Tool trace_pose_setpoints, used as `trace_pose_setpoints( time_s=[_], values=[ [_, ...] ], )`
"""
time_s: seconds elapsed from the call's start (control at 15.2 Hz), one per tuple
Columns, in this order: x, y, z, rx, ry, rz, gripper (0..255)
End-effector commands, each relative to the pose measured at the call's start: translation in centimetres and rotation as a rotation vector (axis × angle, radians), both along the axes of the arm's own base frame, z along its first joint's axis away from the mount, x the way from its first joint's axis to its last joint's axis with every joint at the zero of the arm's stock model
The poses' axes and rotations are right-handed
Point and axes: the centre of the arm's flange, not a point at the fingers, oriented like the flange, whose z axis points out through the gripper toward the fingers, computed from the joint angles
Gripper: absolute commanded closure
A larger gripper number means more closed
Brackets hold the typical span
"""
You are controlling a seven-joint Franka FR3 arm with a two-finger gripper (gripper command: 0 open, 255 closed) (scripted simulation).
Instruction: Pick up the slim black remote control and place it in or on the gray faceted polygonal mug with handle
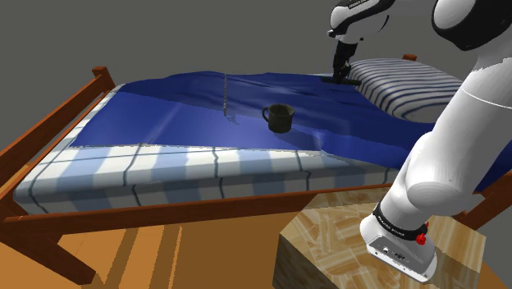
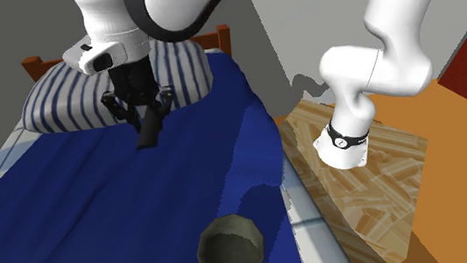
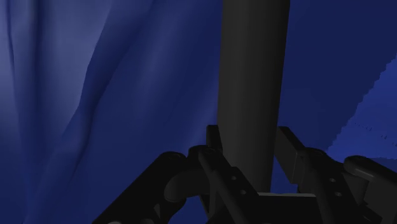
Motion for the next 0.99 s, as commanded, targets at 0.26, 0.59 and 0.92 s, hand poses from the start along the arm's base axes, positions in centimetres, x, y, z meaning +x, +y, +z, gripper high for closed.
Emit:
trace_pose_setpoints(
  time_s=[0.26,0.59,0.92],
  values=[
    [1.7,5.0,0.7,0.000,0.000,0.000,255],
    [3.9,11.2,0.5,0.000,0.000,0.000,255],
    [6.0,17.4,0.3,0.000,0.000,0.000,255]
  ],
)
